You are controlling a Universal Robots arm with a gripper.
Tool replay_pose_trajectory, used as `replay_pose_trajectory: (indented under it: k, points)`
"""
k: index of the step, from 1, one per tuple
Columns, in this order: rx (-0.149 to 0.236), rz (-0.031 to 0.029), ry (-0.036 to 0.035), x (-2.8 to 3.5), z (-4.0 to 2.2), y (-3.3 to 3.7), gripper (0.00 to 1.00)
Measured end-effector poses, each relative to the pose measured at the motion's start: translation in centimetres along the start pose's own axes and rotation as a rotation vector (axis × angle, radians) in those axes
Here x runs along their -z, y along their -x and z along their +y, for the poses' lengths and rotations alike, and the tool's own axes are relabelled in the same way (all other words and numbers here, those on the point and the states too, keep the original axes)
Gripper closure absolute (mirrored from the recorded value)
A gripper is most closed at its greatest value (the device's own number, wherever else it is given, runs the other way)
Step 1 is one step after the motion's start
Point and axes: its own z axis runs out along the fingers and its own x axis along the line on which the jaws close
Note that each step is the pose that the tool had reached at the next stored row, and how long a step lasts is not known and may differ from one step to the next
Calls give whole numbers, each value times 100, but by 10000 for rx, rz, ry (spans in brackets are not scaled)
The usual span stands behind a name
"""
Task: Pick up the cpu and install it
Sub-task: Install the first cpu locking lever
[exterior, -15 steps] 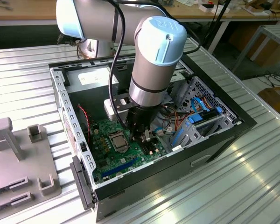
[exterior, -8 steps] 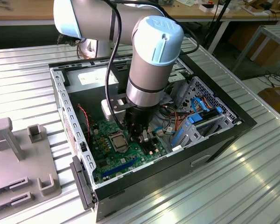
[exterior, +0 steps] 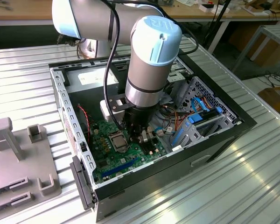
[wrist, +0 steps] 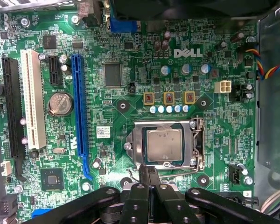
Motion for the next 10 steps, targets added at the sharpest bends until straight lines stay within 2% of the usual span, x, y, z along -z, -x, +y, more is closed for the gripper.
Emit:
replay_pose_trajectory:
  k: [10]
  points:
    - [246,-7,-33,-16,-6,-10,89]
